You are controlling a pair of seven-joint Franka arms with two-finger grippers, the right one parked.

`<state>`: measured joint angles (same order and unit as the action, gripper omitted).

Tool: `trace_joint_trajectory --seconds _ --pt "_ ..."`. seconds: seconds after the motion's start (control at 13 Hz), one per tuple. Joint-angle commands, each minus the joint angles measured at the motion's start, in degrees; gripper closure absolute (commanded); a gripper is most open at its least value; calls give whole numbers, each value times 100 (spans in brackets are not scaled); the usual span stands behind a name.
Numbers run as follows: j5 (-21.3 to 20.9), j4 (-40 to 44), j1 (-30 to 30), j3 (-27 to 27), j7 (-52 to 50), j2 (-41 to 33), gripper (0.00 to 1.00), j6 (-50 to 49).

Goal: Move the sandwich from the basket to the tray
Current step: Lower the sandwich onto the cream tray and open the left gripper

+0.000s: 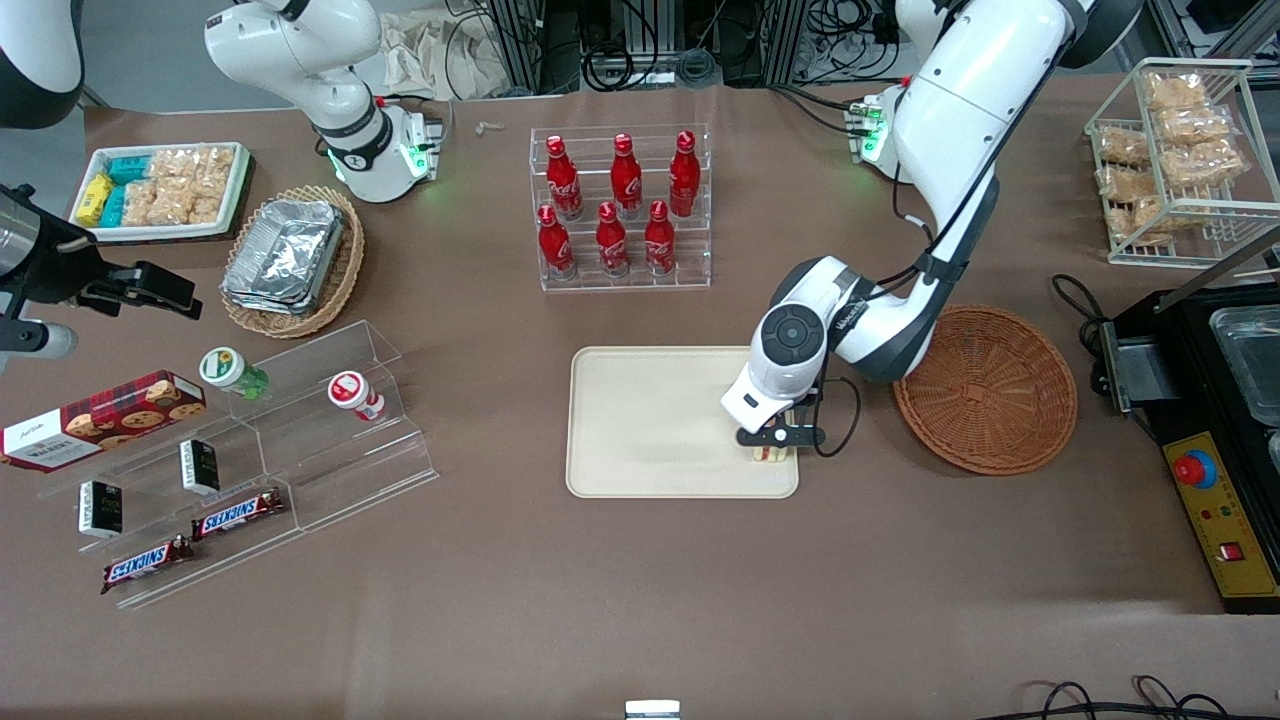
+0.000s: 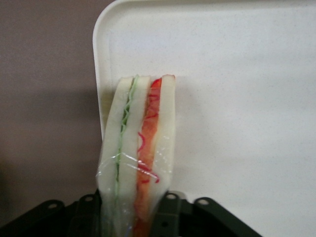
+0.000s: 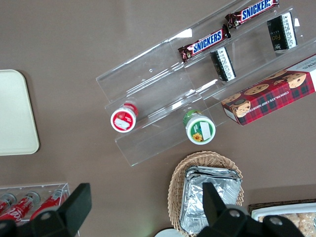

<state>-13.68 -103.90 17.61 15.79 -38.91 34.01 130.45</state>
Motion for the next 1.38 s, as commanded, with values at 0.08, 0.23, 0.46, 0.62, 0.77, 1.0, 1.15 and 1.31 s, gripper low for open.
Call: trace_joint_trajectory --seconds 0.08,0.23,0.46,0.62,0.77,1.0,1.15,1.31 --pt "-126 186 40 -15 32 114 1 33" --pt "-126 194 49 -6 41 36 0 -28" --pt "-82 159 23 -6 24 -499 0 -473" --pt "5 159 -38 -6 154 -1078 0 -1002" --pt "426 185 -187 -15 549 -1597 0 -1572" --pt "480 177 -477 -41 779 -2135 0 -1925" --pt "629 168 -522 -50 780 -2407 0 -2136" --pt "848 177 -819 -50 928 -2793 0 -2409"
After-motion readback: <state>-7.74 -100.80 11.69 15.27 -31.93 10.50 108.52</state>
